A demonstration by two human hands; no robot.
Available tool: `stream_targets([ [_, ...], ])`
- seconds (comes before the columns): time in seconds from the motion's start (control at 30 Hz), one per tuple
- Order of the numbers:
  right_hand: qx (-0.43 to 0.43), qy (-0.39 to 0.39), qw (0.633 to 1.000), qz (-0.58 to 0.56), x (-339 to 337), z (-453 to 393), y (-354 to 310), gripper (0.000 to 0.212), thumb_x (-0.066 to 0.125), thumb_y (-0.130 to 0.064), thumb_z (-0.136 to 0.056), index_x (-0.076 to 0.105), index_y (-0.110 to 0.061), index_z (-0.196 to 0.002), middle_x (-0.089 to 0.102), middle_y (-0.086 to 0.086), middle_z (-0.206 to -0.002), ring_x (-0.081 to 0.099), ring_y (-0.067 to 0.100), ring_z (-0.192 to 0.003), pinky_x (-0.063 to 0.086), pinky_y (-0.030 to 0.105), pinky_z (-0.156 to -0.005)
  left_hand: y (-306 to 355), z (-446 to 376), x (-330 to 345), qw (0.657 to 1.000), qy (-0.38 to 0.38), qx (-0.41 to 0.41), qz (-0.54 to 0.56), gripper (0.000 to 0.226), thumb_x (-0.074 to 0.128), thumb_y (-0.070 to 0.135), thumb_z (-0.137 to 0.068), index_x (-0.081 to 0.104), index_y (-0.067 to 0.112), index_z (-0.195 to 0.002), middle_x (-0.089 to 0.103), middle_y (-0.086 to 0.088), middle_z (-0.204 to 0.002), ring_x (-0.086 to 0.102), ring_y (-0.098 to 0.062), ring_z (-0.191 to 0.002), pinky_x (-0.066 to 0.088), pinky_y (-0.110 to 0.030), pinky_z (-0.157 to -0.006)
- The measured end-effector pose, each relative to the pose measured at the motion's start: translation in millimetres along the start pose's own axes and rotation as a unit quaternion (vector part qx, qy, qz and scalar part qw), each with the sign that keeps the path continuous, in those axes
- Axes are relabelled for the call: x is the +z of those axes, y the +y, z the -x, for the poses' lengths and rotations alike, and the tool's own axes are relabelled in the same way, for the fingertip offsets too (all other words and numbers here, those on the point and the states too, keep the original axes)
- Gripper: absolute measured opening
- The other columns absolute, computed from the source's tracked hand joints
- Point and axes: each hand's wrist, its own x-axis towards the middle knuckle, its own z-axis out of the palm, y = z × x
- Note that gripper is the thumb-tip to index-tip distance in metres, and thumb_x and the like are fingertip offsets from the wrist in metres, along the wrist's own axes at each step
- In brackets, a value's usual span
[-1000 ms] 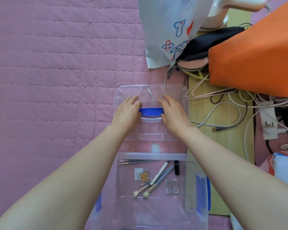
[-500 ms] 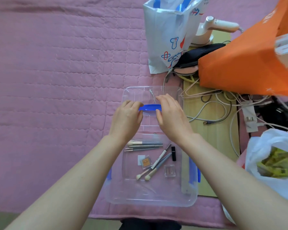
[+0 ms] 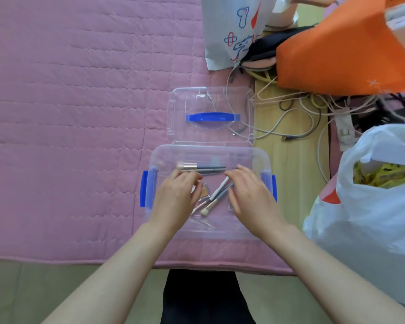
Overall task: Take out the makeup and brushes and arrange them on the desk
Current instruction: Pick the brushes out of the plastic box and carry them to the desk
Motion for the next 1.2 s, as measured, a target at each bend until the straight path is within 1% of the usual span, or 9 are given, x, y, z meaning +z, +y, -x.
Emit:
stream_targets([
  [0.17, 0.076, -0.109, 0.991, -0.022, 29, 13, 12, 0.031, 0.041, -0.016, -0.098, 0.047, -0.010, -0.128, 0.052, 0.005, -0.117, 0.044, 0.022, -0.116, 0.045, 0.034, -0.089, -17, 12, 33, 0.985, -0.148, -0.076, -0.052, 0.019, 0.050, 0.029, -0.095, 0.062, 0.015, -0.099, 0.066, 0.004, -0.097, 0.052, -0.021, -0.102, 0.048, -0.040, -0.073],
  [0.3, 0.104, -0.216, 0.969, 0.052, 47, 5, 16, 0.021, 0.040, -0.008, -0.095, 0.047, -0.006, -0.115, 0.051, 0.013, -0.112, 0.046, 0.030, -0.108, 0.040, 0.035, -0.084, -25, 3, 56, 0.957, -0.259, -0.067, -0.107, 0.028, 0.051, 0.031, -0.094, 0.054, 0.017, -0.118, 0.055, 0.000, -0.119, 0.045, -0.024, -0.115, 0.047, -0.039, -0.078],
  [0.5, 0.137, -0.271, 0.945, 0.118, 63, -19, 21, 0.028, 0.044, -0.002, -0.092, 0.046, -0.001, -0.120, 0.047, 0.018, -0.122, 0.049, 0.033, -0.111, 0.042, 0.038, -0.087, -32, -21, 85, 0.941, -0.294, -0.040, -0.161, 0.035, 0.056, 0.025, -0.091, 0.047, 0.017, -0.124, 0.047, -0.004, -0.125, 0.044, -0.027, -0.116, 0.049, -0.041, -0.084],
  [0.67, 0.144, -0.259, 0.944, 0.143, 73, -27, 23, 0.040, 0.048, 0.004, -0.088, 0.041, -0.003, -0.126, 0.042, 0.016, -0.127, 0.045, 0.032, -0.115, 0.045, 0.038, -0.086, -29, -26, 97, 0.937, -0.294, -0.042, -0.183, 0.034, 0.055, 0.017, -0.089, 0.046, 0.016, -0.122, 0.045, -0.006, -0.122, 0.043, -0.028, -0.113, 0.041, -0.038, -0.065],
  [0.8, 0.139, -0.234, 0.948, 0.167, 80, -27, 26, 0.040, 0.046, 0.008, -0.086, 0.041, -0.004, -0.124, 0.047, 0.017, -0.122, 0.042, 0.033, -0.115, 0.046, 0.037, -0.082, -33, -27, 102, 0.939, -0.289, -0.043, -0.181, 0.030, 0.057, 0.016, -0.088, 0.045, 0.013, -0.115, 0.043, -0.008, -0.119, 0.042, -0.029, -0.110, 0.036, -0.037, -0.064],
  [0.97, 0.127, -0.231, 0.949, 0.175, 88, -23, 29, 0.038, 0.049, 0.005, -0.085, 0.041, -0.004, -0.122, 0.052, 0.016, -0.116, 0.045, 0.033, -0.111, 0.043, 0.037, -0.083, -39, -23, 103, 0.948, -0.286, -0.071, -0.121, 0.028, 0.061, 0.017, -0.086, 0.044, 0.010, -0.106, 0.043, -0.011, -0.113, 0.041, -0.030, -0.108, 0.034, -0.037, -0.068],
  [1.03, 0.117, -0.238, 0.948, 0.176, 89, -22, 30, 0.040, 0.054, 0.002, -0.085, 0.041, -0.005, -0.122, 0.051, 0.015, -0.119, 0.045, 0.033, -0.112, 0.043, 0.037, -0.085, -42, -21, 101, 0.946, -0.298, -0.100, -0.083, 0.027, 0.062, 0.014, -0.086, 0.045, 0.008, -0.105, 0.044, -0.012, -0.112, 0.047, -0.032, -0.105, 0.040, -0.039, -0.071],
  [1.13, 0.094, -0.272, 0.944, 0.162, 87, -24, 31, 0.035, 0.055, -0.006, -0.088, 0.045, -0.007, -0.122, 0.048, 0.015, -0.121, 0.044, 0.032, -0.114, 0.041, 0.037, -0.088, -47, -20, 97, 0.942, -0.300, -0.147, -0.013, 0.017, 0.058, 0.010, -0.088, 0.053, 0.004, -0.103, 0.048, -0.016, -0.111, 0.054, -0.036, -0.100, 0.046, -0.045, -0.084],
  [1.2, 0.101, -0.298, 0.942, 0.119, 86, -24, 31, 0.029, 0.051, -0.012, -0.092, 0.048, -0.008, -0.120, 0.046, 0.015, -0.121, 0.044, 0.034, -0.114, 0.041, 0.040, -0.090, -48, -21, 96, 0.945, -0.278, -0.173, 0.024, 0.016, 0.054, 0.007, -0.086, 0.057, 0.004, -0.102, 0.053, -0.017, -0.109, 0.057, -0.035, -0.098, 0.046, -0.041, -0.086],
])
